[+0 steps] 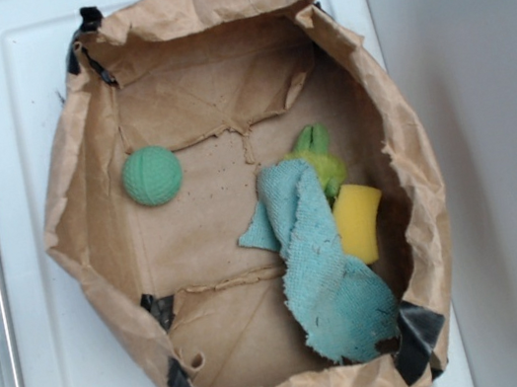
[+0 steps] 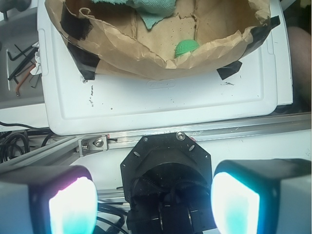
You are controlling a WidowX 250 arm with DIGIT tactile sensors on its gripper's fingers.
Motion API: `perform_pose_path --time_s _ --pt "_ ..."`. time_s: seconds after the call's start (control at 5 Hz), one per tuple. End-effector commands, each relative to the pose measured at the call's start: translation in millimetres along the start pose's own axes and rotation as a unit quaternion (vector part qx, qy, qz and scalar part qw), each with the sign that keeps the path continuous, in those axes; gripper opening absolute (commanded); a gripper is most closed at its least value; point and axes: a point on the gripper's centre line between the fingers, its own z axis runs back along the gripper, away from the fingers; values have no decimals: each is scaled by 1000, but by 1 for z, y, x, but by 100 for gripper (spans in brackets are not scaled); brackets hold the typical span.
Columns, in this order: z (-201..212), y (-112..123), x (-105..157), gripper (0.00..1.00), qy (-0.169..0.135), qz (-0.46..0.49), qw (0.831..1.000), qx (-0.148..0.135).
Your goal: Grab the green ball.
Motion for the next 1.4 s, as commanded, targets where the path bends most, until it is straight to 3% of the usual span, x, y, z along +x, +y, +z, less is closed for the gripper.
perform_pose_path --time_s 0.0,0.4,0.6,0.8,1.2 --pt "0 0 0 100 0 0 1000 0" --pt "-24 12 64 100 55 142 987 48" --pt "-38 28 91 100 55 141 987 57" --pt "-49 50 97 100 51 49 996 57" --pt "-73 83 111 100 66 -87 991 79"
